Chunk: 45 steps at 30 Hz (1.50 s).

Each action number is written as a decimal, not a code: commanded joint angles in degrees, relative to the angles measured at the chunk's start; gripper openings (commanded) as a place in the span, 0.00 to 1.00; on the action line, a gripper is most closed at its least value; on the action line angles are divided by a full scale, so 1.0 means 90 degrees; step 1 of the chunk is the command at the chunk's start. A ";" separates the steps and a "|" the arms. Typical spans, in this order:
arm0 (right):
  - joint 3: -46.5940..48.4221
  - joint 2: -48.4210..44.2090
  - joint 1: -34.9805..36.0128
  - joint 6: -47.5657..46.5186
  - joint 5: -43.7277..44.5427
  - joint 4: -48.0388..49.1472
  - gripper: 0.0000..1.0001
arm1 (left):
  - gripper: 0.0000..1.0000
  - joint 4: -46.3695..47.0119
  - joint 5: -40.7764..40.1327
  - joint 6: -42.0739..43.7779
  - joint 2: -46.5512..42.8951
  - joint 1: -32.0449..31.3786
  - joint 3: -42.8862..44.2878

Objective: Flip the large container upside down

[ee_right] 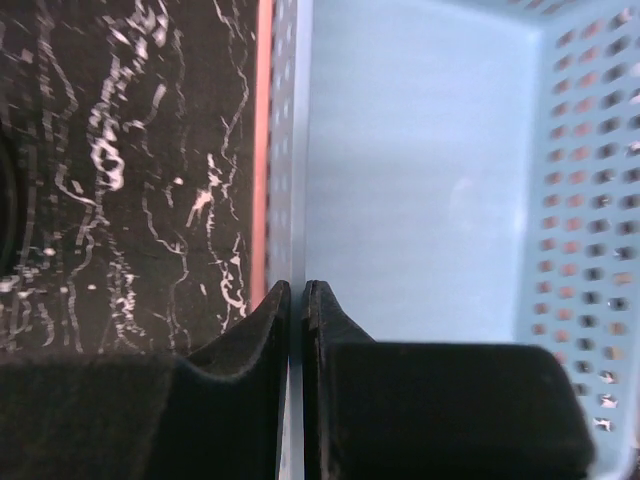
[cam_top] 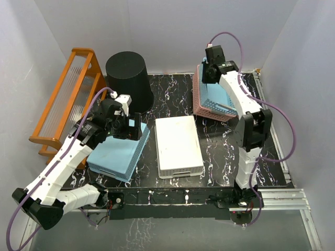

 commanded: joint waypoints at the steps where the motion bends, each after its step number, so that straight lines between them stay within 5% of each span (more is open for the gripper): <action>1: 0.0520 -0.1261 -0.0017 -0.0118 0.0122 0.0527 0.00 | 0.99 0.0081 0.0136 0.0000 -0.0206 -0.0028 -0.0070; 10: 0.0634 -0.1629 -0.0017 -0.0142 0.0500 0.0592 0.00 | 0.99 0.0364 -0.0426 -0.0152 -0.0369 -0.0030 -0.0185; 19: 0.0195 -0.2248 -0.0017 0.0521 -0.1646 0.1626 0.00 | 0.99 0.0633 -0.0519 -0.0171 -0.0612 -0.0030 -0.0475; 25: -0.1568 -0.3002 -0.0007 0.1619 -0.3700 0.3842 0.00 | 0.99 0.0965 -0.0686 -0.0347 -0.0650 -0.0029 -0.0576; 29: -0.2340 -0.3592 -0.0061 0.1761 -0.3856 0.4516 0.00 | 0.99 0.1021 -0.0940 -0.0245 -0.0727 -0.0023 -0.0574; 36: -0.3091 -0.4215 -0.1735 0.2611 -0.5227 0.4303 0.00 | 0.99 0.1684 -0.0680 -0.0234 -0.1049 -0.0023 -0.1063; 45: -0.4317 -0.6111 -0.2249 0.2702 -0.3148 0.2663 0.00 | 0.99 0.1934 0.0728 0.0129 -0.0348 -0.0028 -0.0850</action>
